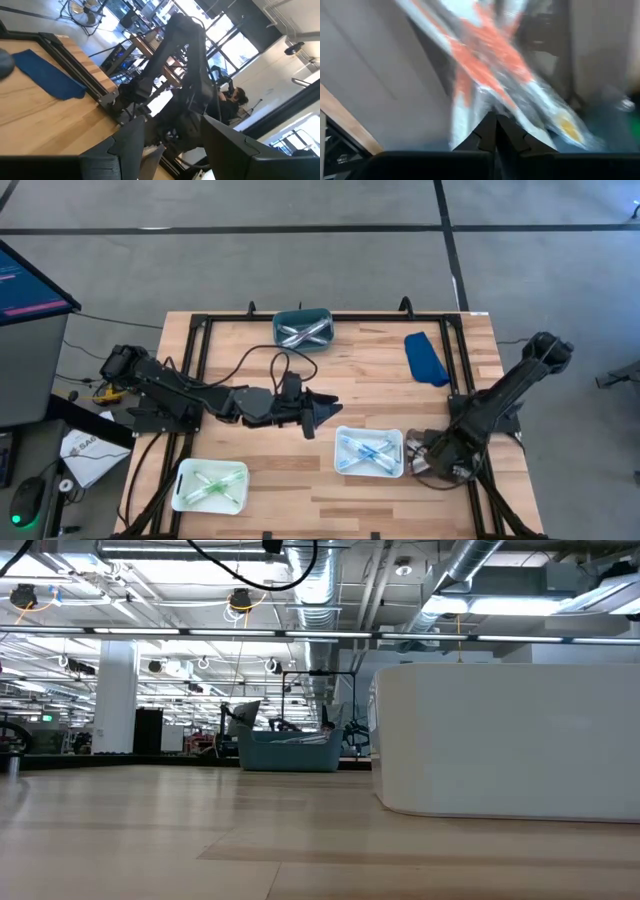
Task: Pick & Place Toothbrushes
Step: Put the orange toothbrush into the black bin
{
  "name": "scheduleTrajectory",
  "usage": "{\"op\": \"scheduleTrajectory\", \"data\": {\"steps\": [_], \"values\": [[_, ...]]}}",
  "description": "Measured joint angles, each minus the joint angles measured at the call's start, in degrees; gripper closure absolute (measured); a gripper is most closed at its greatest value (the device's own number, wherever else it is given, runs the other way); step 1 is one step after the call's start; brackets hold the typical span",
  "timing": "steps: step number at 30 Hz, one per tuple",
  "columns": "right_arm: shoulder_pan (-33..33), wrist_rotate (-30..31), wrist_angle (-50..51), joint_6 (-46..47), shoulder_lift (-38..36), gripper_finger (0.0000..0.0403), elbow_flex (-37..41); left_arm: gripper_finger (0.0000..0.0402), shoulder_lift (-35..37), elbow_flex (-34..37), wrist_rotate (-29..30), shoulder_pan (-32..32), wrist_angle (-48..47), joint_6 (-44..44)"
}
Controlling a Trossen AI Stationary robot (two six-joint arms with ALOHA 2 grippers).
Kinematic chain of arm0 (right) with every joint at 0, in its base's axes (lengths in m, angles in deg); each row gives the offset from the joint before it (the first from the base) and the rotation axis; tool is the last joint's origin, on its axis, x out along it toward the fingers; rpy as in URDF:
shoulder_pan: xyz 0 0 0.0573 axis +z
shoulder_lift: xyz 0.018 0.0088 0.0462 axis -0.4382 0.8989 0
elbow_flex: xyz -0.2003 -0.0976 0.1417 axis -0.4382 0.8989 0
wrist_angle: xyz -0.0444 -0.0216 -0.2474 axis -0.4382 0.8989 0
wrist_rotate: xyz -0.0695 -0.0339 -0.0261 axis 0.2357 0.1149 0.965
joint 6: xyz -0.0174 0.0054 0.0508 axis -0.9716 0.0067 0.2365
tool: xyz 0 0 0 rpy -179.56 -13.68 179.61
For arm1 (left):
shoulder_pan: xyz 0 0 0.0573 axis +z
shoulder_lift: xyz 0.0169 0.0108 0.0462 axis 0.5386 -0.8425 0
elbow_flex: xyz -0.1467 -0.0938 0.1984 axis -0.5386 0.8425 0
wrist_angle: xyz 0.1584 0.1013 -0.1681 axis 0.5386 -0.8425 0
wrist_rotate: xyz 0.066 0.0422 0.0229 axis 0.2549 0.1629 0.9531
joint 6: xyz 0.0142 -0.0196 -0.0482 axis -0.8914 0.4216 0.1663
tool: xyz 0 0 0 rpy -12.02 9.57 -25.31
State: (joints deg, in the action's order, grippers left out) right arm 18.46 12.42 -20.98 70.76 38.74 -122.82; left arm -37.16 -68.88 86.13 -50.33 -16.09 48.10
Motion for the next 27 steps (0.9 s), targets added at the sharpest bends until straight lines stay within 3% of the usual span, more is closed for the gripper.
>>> {"op": "scheduleTrajectory", "data": {"steps": [8,20,27], "values": [[-0.5,-0.9,-3.1,-3.6,4.5,0.0403,0.0,0.0215,0.0,0.0,-2.0,0.1,0.0,0.0],[-0.2,-0.8,-3.2,-3.7,4.6,0.0403,0.0,0.0215,0.0,0.0,-1.9,0.2,0.0,-0.3],[0.1,1.5,4.2,-5.9,1.9,0.0403,-3.6,0.0215,0.0,0.0,-1.6,0.2,0.0,-0.4]]}}
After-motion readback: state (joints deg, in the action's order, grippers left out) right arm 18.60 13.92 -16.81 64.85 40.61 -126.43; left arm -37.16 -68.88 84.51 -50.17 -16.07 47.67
